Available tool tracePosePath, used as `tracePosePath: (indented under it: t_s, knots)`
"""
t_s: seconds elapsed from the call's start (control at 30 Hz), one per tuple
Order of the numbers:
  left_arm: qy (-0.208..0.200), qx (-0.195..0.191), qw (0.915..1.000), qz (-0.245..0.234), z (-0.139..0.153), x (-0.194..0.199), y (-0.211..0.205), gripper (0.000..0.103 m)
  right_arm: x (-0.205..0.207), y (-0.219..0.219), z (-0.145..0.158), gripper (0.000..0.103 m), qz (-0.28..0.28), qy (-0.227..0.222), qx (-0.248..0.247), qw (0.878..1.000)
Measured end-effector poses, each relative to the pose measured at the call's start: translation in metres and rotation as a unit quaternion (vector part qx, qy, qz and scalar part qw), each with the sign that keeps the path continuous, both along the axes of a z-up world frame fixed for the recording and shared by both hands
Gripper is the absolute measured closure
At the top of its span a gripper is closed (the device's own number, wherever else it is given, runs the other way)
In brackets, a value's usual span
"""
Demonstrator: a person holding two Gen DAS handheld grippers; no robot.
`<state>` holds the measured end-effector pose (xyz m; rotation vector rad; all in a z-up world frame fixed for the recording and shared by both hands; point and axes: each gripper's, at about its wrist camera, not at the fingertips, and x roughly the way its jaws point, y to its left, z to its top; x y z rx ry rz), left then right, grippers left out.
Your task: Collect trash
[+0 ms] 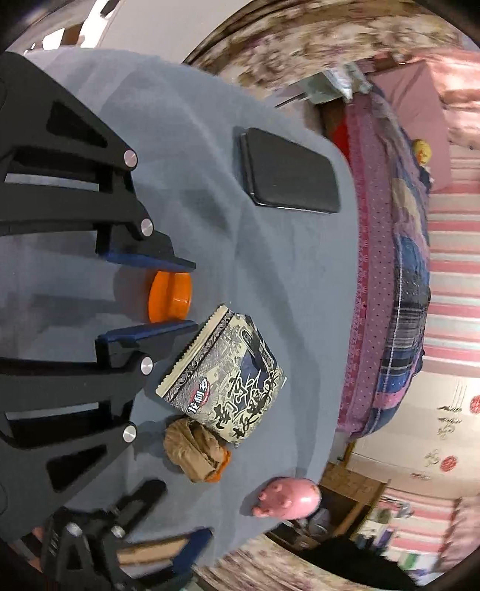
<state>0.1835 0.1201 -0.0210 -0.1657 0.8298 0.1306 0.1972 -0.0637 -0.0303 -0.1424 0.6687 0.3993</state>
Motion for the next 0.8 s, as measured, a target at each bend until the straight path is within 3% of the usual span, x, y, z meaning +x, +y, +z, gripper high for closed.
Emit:
tracePosePath:
  t_s: [0.2, 0.33, 0.47, 0.6, 0.67, 0.8]
  knots:
    - [-0.001, 0.002, 1.0, -0.007, -0.002, -0.011, 0.009, 0.069, 0.0, 0.031, -0.007, 0.029, 0.027, 0.002, -0.011, 1.0]
    - [0.007, 0.0, 1.0, -0.006, -0.005, -0.012, 0.013, 0.055, 0.006, 0.037, -0.011, 0.064, 0.044, 0.018, 0.0, 0.999]
    - [0.013, 0.018, 0.9997, -0.008, -0.006, -0.011, 0.007, 0.05, 0.004, 0.012, 0.002, 0.064, 0.047, 0.015, 0.024, 0.999]
    - [0.016, 0.033, 0.9993, -0.007, -0.005, -0.011, -0.001, 0.041, 0.004, -0.038, 0.018, 0.064, 0.009, 0.015, 0.053, 0.998]
    - [0.018, 0.043, 0.9989, -0.008, -0.006, -0.011, -0.005, 0.031, 0.007, -0.069, 0.015, 0.064, -0.019, 0.022, 0.041, 0.999]
    - [0.023, 0.06, 0.9979, -0.01, -0.006, -0.013, -0.007, 0.028, 0.015, -0.104, 0.004, 0.063, -0.06, 0.034, 0.01, 0.998]
